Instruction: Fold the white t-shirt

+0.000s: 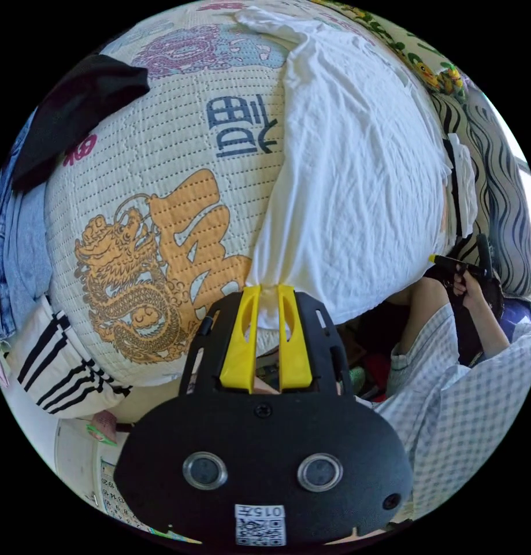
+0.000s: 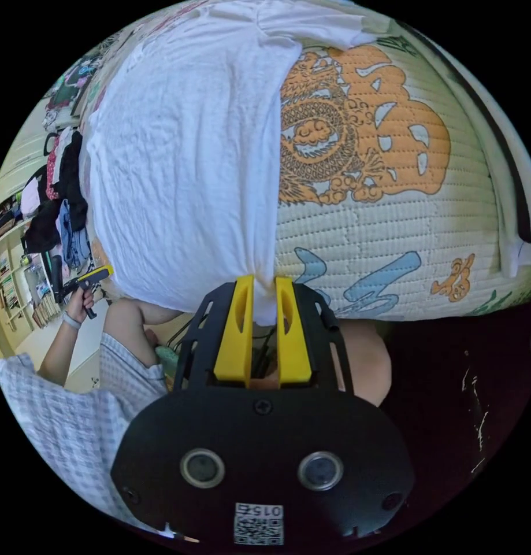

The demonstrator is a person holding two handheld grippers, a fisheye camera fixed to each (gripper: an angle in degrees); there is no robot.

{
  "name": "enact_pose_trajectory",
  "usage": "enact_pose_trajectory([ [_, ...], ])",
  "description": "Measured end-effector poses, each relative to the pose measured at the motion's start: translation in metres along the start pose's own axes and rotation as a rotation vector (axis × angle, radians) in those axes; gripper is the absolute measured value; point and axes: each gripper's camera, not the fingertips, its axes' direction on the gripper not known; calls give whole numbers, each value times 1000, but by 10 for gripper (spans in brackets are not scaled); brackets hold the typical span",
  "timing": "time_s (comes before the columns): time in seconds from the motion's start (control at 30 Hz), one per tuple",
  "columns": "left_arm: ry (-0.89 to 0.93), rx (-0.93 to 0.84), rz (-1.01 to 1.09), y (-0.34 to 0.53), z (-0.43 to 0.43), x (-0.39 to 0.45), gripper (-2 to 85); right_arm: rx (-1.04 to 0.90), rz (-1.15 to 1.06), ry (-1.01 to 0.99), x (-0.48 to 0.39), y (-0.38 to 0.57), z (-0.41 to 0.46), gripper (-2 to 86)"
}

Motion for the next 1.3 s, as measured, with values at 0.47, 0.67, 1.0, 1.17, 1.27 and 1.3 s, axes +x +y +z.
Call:
enact_pose_trajectory([
  [0.47,87,267,153,81,33,2,-2,328,10,-168,23,172,-63,14],
  [0.67,42,278,72,101,76,10,10,303,51,-83,16,207,-67,108],
  [1.0,33,309,20,71,138,64,80,163,49,-128,10,236,-56,22],
  [1.17,-59,233,80,58,165,101,23,196,88,-187,23,267,-69,4],
  [1.27,-119,245,126,68,175,118,17,223,88,-230,34,289,-84,1],
  [1.3,-126,255,136,71,177,121,17,227,79,-235,35,293,-87,1],
])
